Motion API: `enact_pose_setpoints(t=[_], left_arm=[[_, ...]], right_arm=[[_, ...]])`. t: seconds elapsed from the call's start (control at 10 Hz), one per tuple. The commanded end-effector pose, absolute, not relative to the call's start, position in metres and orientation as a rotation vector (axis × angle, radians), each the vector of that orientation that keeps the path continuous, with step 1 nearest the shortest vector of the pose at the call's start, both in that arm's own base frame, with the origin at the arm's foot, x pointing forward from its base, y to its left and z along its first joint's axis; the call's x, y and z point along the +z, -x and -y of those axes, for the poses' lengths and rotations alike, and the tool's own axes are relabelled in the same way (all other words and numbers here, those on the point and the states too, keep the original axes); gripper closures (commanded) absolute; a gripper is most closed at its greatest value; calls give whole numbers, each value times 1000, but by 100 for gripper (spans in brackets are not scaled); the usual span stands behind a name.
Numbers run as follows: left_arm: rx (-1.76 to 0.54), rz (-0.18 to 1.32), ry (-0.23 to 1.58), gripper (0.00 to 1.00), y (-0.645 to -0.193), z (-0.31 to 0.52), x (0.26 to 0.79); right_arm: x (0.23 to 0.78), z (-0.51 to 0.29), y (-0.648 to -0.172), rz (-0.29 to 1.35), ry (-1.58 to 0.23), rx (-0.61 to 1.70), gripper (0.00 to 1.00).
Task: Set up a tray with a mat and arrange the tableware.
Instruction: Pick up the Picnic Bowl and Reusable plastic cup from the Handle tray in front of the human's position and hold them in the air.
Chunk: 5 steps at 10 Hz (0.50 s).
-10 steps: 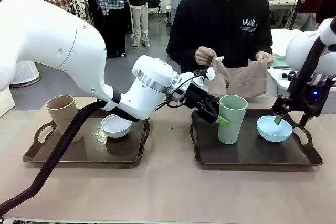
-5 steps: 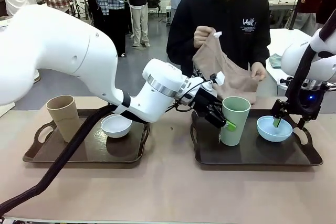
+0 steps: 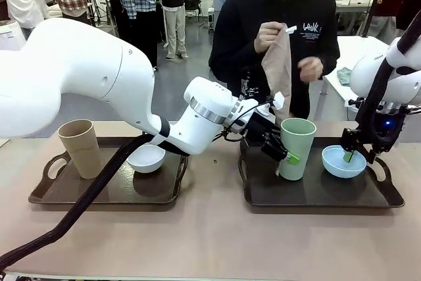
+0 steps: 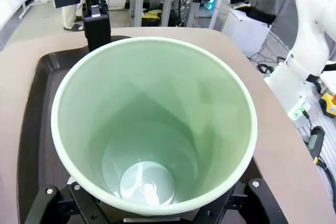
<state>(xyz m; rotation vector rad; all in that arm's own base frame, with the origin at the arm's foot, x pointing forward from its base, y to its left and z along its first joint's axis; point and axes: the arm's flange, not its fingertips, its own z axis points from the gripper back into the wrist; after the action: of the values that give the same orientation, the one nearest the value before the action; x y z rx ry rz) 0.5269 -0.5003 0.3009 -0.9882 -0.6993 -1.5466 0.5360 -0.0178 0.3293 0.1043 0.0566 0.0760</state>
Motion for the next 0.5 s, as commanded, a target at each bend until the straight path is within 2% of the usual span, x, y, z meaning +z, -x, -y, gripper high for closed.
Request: enact_pose_setpoints(t=[0.0,0.1,0.2,0.3,0.4], left_arm=[[-1549,714,1009,100,-525,495,303],[-1540,716,1014,100,-523,498,303],[-1532,714,1014,70,-523,498,302],[-1524,711,1016,71,-523,497,303],[-1516,711,1013,100,-521,496,303]], right_arm=[[327,20,-533,-30,-74,95,58],[330,21,-531,-23,-70,102,100],[333,21,-530,-15,-65,106,100],[336,21,-527,-10,-63,109,100],[340,22,-524,2,-59,110,100]])
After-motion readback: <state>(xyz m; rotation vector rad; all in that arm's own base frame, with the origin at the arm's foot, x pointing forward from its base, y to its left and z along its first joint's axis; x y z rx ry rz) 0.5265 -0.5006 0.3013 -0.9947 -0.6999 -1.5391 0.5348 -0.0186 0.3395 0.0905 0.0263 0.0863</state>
